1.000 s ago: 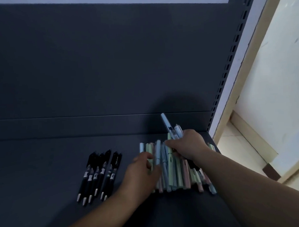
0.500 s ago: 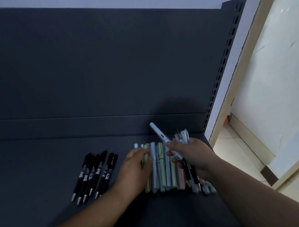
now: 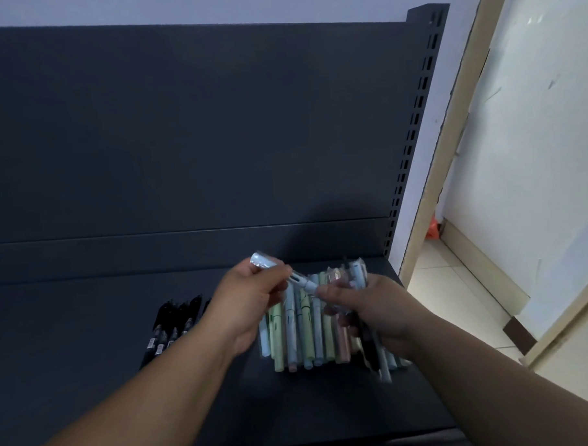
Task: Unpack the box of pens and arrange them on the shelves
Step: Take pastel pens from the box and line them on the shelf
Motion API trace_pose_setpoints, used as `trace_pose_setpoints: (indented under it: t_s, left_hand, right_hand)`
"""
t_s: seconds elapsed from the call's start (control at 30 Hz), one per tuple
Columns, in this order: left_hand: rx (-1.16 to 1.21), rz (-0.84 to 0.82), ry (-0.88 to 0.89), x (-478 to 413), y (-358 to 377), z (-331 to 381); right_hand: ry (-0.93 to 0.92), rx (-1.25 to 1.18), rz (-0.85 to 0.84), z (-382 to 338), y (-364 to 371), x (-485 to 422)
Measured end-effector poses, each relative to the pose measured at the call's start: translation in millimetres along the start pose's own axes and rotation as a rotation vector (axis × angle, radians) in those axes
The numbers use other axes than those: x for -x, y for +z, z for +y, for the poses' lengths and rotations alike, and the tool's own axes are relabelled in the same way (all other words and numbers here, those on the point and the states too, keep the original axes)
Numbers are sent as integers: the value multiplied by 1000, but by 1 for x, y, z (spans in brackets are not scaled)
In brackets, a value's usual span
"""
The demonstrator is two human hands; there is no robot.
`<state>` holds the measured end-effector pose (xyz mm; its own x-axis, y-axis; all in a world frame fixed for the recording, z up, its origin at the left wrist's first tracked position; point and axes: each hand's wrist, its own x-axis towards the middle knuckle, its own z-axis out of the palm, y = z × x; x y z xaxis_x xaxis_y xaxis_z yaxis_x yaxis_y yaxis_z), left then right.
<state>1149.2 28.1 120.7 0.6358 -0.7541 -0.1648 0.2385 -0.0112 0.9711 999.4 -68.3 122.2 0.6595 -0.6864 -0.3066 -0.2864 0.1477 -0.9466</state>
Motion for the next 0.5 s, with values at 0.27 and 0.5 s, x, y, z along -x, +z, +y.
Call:
trace_pose_setpoints:
  t_s: [0.27,0.5]
  left_hand:
    - [-518,-263,-31,22,-8,3]
    - [-880,-92,227,14,-6,-30]
  right_hand:
    - [43,-398,123,2,-3,-22]
    - [125,-496,136,5,-6,-29]
